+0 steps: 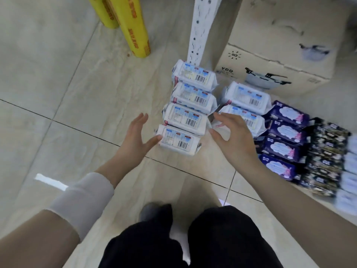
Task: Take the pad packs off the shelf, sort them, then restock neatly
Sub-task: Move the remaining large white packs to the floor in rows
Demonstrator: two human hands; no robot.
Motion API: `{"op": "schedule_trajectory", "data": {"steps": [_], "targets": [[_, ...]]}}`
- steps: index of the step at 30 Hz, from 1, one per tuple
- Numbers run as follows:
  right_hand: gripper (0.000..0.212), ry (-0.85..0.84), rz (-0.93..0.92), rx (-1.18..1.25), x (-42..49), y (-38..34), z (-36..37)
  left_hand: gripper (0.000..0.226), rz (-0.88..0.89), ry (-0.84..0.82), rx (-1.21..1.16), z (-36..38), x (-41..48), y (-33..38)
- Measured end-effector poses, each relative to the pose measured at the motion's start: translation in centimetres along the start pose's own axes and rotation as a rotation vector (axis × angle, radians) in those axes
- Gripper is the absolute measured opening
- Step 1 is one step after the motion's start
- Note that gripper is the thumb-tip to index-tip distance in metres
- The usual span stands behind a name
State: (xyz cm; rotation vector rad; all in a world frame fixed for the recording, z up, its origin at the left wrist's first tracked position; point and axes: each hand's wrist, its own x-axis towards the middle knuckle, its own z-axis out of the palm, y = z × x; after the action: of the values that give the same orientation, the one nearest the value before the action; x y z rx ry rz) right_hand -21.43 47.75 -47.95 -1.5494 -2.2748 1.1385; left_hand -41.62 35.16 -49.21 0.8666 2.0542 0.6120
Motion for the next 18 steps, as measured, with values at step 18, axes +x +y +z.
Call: {"op": "schedule_trajectory", "data": {"steps": [18], "targets": [[0.036, 0.25, -0.083, -0.123, -18.1, -26.1, -35.4, 0.049, 0.486, -0.061, 0.53, -17.2, -24.3, 38.4]]}}
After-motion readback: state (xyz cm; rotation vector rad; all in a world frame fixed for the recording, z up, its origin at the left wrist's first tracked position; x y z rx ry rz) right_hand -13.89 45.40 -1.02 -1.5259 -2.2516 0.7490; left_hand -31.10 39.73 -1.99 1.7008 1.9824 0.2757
